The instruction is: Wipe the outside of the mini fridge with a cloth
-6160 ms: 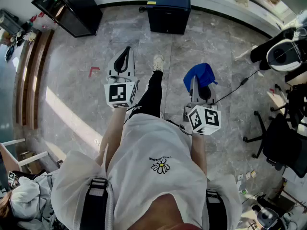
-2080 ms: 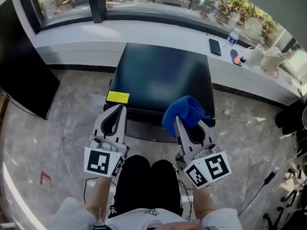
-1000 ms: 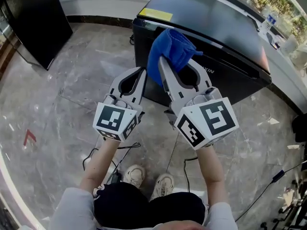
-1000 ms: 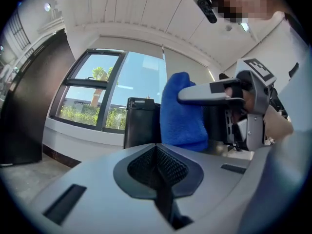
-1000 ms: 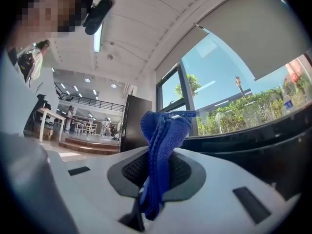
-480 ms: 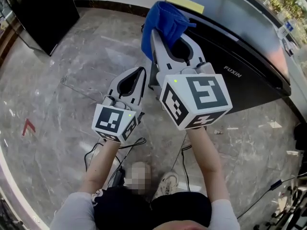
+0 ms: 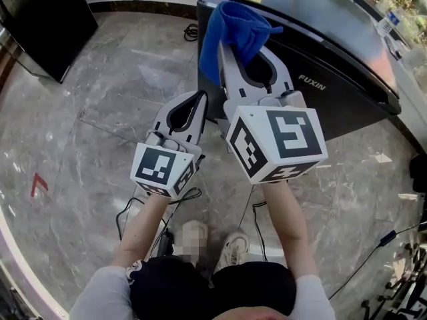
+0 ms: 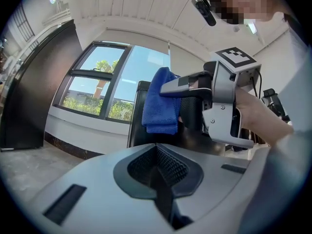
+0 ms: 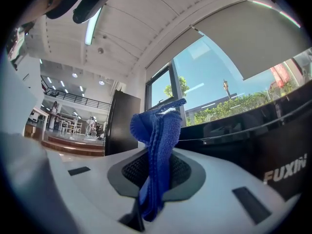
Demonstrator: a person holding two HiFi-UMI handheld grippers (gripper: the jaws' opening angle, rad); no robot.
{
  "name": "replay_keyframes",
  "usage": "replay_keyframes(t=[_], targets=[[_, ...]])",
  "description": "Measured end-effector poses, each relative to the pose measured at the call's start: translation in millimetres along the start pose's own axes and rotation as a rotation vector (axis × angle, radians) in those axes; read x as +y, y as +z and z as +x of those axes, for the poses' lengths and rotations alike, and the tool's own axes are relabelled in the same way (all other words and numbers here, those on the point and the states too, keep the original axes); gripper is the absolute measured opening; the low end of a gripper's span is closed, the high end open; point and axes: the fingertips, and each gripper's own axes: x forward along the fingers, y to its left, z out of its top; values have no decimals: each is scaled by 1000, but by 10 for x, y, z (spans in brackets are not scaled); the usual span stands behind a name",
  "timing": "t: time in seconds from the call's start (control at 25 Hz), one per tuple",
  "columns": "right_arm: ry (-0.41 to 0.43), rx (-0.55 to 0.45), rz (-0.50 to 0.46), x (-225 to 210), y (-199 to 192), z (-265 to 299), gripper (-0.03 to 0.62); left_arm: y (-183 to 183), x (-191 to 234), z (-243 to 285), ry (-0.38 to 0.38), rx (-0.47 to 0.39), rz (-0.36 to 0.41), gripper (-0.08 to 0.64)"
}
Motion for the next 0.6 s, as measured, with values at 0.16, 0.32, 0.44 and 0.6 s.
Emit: replay_keyframes(t=[0.16,0.32,0.44,0.6], targets=[[-58,-9,-7,-170,12,-223,75,-17,-141,11,-23,4,2,5],[-129,-21,-34,-363,44,-472,75,2,-320,50,-57,-1,4,5],[-180,-37,-76,-516,92,-661,75,29,-478,77,-87,-4,13,5],[-263,-50,-125,-777,156,-950,75,51,-676,116,-130,-16,9,5]])
